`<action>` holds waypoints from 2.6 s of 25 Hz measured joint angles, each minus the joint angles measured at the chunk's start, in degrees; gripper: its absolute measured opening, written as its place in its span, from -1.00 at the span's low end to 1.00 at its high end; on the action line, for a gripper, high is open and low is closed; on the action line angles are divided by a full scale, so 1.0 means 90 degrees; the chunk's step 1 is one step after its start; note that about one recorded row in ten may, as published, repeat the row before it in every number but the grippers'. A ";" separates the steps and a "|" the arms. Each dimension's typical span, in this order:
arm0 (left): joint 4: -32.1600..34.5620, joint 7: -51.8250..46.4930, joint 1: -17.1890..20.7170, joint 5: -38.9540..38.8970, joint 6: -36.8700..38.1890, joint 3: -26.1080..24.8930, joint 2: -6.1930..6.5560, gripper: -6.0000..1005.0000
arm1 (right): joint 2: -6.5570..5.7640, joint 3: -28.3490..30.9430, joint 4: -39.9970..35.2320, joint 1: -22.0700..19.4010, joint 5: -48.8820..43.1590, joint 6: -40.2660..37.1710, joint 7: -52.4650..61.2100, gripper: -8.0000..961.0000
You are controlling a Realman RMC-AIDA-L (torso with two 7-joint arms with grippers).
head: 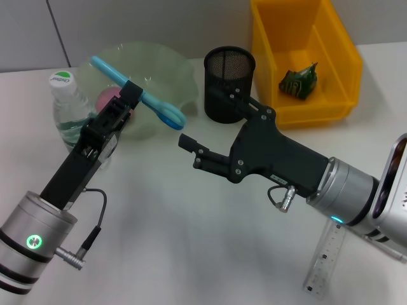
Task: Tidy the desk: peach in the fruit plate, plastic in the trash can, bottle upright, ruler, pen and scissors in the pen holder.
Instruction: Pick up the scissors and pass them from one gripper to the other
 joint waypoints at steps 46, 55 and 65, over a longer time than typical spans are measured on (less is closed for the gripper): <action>-0.0244 -0.0244 -0.0049 0.0099 -0.0060 -0.0499 0.0000 -0.53 | 0.0000 0.0648 0.0553 0.0429 -0.0193 0.0313 -0.0830 0.59; -0.0247 -0.0184 -0.0092 0.0143 -0.0075 -0.0584 0.0000 -0.53 | 0.0000 0.0730 0.0554 0.0473 -0.0235 0.0312 -0.0907 0.58; -0.0300 -0.0169 -0.0107 0.0157 -0.0109 -0.0613 0.0000 -0.53 | 0.0000 0.0746 0.0619 0.0522 -0.0318 0.0329 -0.0908 0.58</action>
